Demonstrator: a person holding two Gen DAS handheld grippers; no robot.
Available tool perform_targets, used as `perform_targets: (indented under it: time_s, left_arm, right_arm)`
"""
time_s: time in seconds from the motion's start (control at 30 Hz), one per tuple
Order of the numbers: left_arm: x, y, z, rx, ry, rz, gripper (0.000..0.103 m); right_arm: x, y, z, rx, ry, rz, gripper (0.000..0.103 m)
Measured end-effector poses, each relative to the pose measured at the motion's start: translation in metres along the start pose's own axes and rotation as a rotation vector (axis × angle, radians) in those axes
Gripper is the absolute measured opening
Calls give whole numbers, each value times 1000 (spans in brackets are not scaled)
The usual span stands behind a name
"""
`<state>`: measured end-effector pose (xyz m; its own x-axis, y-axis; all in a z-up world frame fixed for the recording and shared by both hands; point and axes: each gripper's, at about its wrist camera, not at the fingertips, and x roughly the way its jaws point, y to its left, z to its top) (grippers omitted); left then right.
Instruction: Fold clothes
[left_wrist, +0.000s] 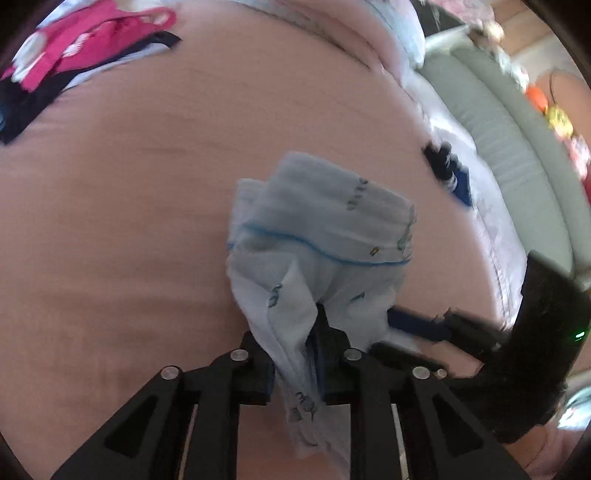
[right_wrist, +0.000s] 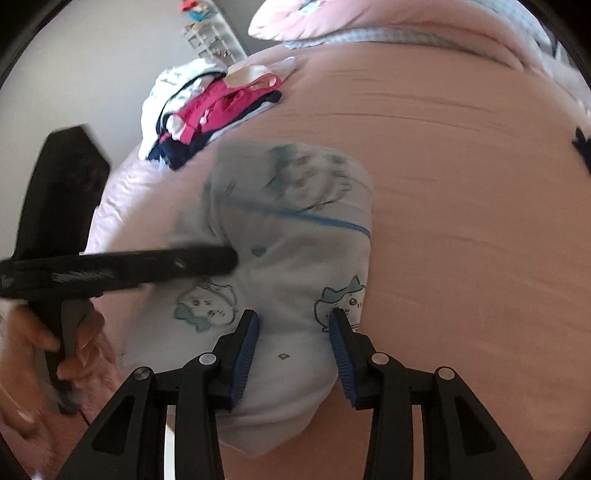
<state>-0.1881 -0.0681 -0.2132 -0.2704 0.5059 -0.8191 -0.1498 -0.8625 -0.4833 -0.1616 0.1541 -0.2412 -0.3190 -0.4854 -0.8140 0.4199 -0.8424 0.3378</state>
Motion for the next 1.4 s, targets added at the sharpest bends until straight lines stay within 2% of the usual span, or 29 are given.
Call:
perform_targets:
  time_s: [0.07,0.13,0.23,0.3,0.4,0.43,0.5,0.6,0.67,0.77,0.83,0.93,1.0,1.03,1.07,1.17,1.27,1.4]
  left_arm:
    - [-22,-7,5,26,-55,44,20]
    - [-46,-21,7,101,-145,113,20]
    - [-59,-47,4,255,-223,154,20]
    - [-48,-62,3,330,-202,210,20]
    - [-27,-61,9,306,-80,280,20]
    - [-21,-54,10,271,-51,267,20]
    - [-14,-39,10,244,-58,239,24]
    - [2,-18,12,237,-78,232,36]
    - [-1,-17,18,226,-88,221,39]
    - [-34,-6,22,144,-164,235,41]
    - [-59,0,18,105,-253,258,41]
    - [-78,-14,9,183,-350,167,41]
    - [-71,-33,8,294,-325,138,37]
    - [-60,-45,10,359,-286,141,28]
    - [-50,-49,12,396,-243,146,22]
    - [-18,-53,19,465,-139,164,16]
    - [0,-46,26,451,-102,136,16]
    - [3,-18,31,262,-86,-28,17]
  right_arm:
    - [-12,-5,-1,5,-20,19,40]
    - [-25,-14,2,36,-51,51,40]
    - [-45,-36,9,143,-114,82,40]
    - [-51,-45,14,159,-125,82,40]
    - [-48,-43,14,126,-111,79,40]
    - [-45,-39,11,108,-96,83,40]
    - [-37,-31,6,70,-62,89,40]
    - [-12,-24,-1,5,32,19,42]
    - [-15,-30,-4,19,28,37,43]
    - [-27,-46,-4,98,6,89,43]
    - [-40,-62,-4,166,-42,97,43]
    - [-60,-77,1,210,-90,75,43]
    - [-68,-71,7,187,-108,59,43]
    - [-70,-68,11,175,-115,54,43]
    - [-72,-65,15,165,-115,48,43]
    - [-79,-55,28,119,-114,18,43]
    - [-84,-44,45,57,-125,-8,43]
    - [-65,-35,75,5,-94,-12,43]
